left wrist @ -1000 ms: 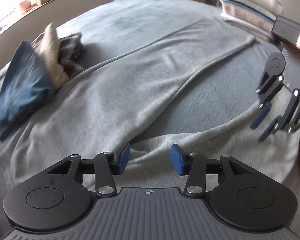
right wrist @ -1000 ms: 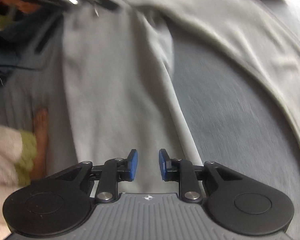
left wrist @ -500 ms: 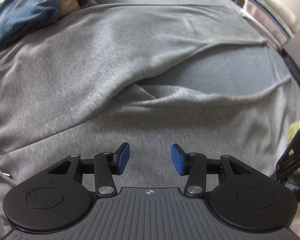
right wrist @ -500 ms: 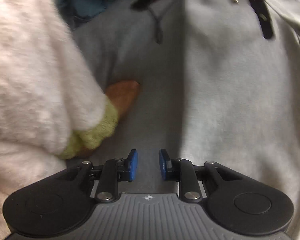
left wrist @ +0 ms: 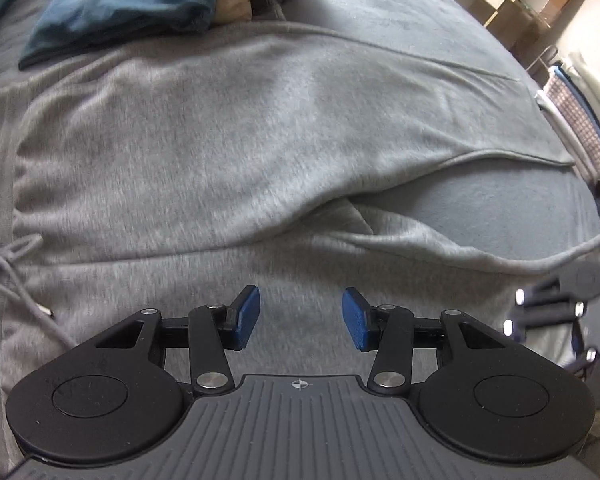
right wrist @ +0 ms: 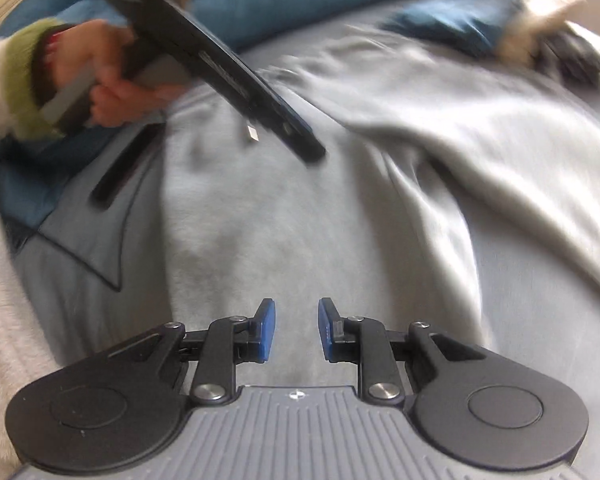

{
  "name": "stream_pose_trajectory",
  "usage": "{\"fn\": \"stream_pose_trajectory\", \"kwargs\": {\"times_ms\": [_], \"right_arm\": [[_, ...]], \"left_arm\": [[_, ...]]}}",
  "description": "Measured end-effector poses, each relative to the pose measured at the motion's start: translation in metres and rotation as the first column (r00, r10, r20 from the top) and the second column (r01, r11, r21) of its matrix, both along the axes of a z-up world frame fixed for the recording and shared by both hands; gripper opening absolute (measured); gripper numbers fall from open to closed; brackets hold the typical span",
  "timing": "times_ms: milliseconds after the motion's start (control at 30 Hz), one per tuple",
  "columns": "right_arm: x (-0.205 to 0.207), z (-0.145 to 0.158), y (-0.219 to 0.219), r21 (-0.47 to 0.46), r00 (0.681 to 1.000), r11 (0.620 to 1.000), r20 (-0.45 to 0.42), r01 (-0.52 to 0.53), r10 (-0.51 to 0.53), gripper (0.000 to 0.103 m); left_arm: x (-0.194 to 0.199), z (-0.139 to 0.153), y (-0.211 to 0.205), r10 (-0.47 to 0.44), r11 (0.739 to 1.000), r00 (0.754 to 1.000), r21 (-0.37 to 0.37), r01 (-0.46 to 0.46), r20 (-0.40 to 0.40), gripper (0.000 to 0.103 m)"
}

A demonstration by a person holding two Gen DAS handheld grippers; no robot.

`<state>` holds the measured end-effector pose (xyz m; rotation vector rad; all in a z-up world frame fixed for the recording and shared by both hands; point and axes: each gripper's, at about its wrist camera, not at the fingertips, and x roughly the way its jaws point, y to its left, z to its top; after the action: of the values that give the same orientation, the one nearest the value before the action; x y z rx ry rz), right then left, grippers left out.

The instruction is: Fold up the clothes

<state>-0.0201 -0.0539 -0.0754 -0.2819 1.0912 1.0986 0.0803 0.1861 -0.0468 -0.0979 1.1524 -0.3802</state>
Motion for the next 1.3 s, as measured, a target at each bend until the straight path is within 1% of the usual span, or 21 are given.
{"fn": "stream_pose_trajectory", "kwargs": {"times_ms": [100, 167, 200, 233, 300, 367, 400, 467, 533, 567, 633, 667, 733, 767, 933, 1067, 1100, 1133, 1167, 1267, 1300], "right_arm": [[-0.036, -0.014, -0.015, -0.03, 0.989, 0.999, -0.143, 0.021, -0.025, 0.025], [-0.063, -0.012, -0.017, -0.048, 0.979, 0.999, -0.205, -0.007, -0.003, 0.025], [-0.073, -0.008, -0.017, -0.051, 0.977, 0.999, -0.215, -0.012, 0.0, 0.025], [-0.079, -0.002, -0.018, -0.046, 0.977, 0.999, -0.213, 0.011, -0.021, 0.025], [-0.084, 0.011, -0.022, -0.027, 0.978, 0.996, -0.191, 0.085, -0.089, 0.025], [-0.078, 0.021, -0.028, -0.012, 0.975, 0.984, -0.137, 0.177, -0.177, 0.025], [-0.071, 0.022, -0.032, -0.013, 0.963, 0.971, -0.128, 0.237, -0.237, 0.025], [-0.055, 0.017, -0.041, -0.029, 0.924, 0.934, -0.137, 0.356, -0.356, 0.025], [-0.047, 0.005, -0.051, -0.066, 0.891, 0.906, -0.164, 0.418, -0.423, 0.025], [-0.044, -0.001, -0.056, -0.087, 0.874, 0.892, -0.178, 0.443, -0.452, 0.025], [-0.049, -0.01, -0.062, -0.105, 0.861, 0.891, -0.227, 0.442, -0.454, 0.025], [-0.053, -0.012, -0.063, -0.11, 0.868, 0.902, -0.246, 0.417, -0.432, 0.025], [-0.062, -0.006, -0.059, -0.108, 0.913, 0.941, -0.233, 0.319, -0.336, 0.025], [-0.061, -0.004, -0.059, -0.109, 0.92, 0.945, -0.22, 0.308, -0.325, 0.025], [-0.045, -0.001, -0.065, -0.12, 0.912, 0.922, -0.147, 0.369, -0.384, 0.025], [-0.032, 0.001, -0.069, -0.126, 0.899, 0.9, -0.088, 0.416, -0.428, 0.025], [-0.034, 0.0, -0.067, -0.125, 0.903, 0.904, -0.088, 0.409, -0.42, 0.025], [-0.042, -0.002, -0.065, -0.128, 0.917, 0.92, -0.104, 0.371, -0.385, 0.025], [-0.05, -0.004, -0.062, -0.137, 0.928, 0.934, -0.133, 0.33, -0.347, 0.025], [-0.067, 0.001, -0.06, -0.162, 0.944, 0.964, -0.222, 0.211, -0.244, 0.025], [-0.07, 0.006, -0.062, -0.158, 0.952, 0.967, -0.201, 0.202, -0.232, 0.025]], "left_arm": [[-0.012, 0.019, 0.011, 0.041, 0.999, 0.997, -0.018, -0.04, 0.068, 0.045], [-0.027, 0.033, 0.024, 0.074, 0.996, 0.995, -0.048, -0.071, 0.073, 0.045], [-0.036, 0.039, 0.03, 0.083, 0.996, 0.994, -0.049, -0.08, 0.065, 0.045], [-0.045, 0.043, 0.034, 0.089, 0.996, 0.994, -0.038, -0.087, 0.064, 0.045], [-0.062, 0.044, 0.037, 0.092, 0.996, 0.994, -0.013, -0.091, 0.065, 0.045], [-0.078, 0.031, 0.034, 0.089, 0.996, 0.994, -0.011, -0.089, 0.055, 0.045], [-0.086, 0.021, 0.032, 0.09, 0.996, 0.994, 0.005, -0.091, 0.053, 0.045], [-0.098, -0.005, 0.027, 0.101, 0.994, 0.994, 0.046, -0.102, 0.033, 0.045], [-0.111, -0.033, 0.023, 0.121, 0.983, 0.992, 0.137, -0.123, 0.022, 0.041], [-0.118, -0.038, 0.022, 0.131, 0.979, 0.99, 0.148, -0.138, 0.052, 0.041], [-0.127, -0.034, 0.018, 0.131, 0.973, 0.986, 0.179, -0.149, 0.105, 0.043], [-0.128, -0.033, 0.015, 0.145, 0.965, 0.983, 0.204, -0.166, 0.112, 0.043], [-0.129, -0.033, 0.009, 0.183, 0.949, 0.976, 0.236, -0.208, 0.122, 0.045], [-0.129, -0.033, 0.005, 0.202, 0.941, 0.971, 0.251, -0.228, 0.127, 0.046], [-0.131, -0.038, -0.017, 0.248, 0.885, 0.954, 0.361, -0.294, 0.17, 0.05], [-0.129, -0.04, -0.03, 0.252, 0.848, 0.951, 0.432, -0.306, 0.18, 0.054], [-0.129, -0.04, -0.032, 0.246, 0.84, 0.952, 0.45, -0.304, 0.184, 0.056], [-0.129, -0.04, -0.034, 0.24, 0.833, 0.953, 0.464, -0.301, 0.188, 0.057], [-0.128, -0.04, -0.036, 0.235, 0.827, 0.953, 0.476, -0.299, 0.19, 0.057], [-0.129, -0.04, -0.039, 0.233, 0.819, 0.953, 0.489, -0.299, 0.191, 0.058], [-0.129, -0.04, -0.039, 0.234, 0.817, 0.953, 0.492, -0.301, 0.193, 0.058]]}}
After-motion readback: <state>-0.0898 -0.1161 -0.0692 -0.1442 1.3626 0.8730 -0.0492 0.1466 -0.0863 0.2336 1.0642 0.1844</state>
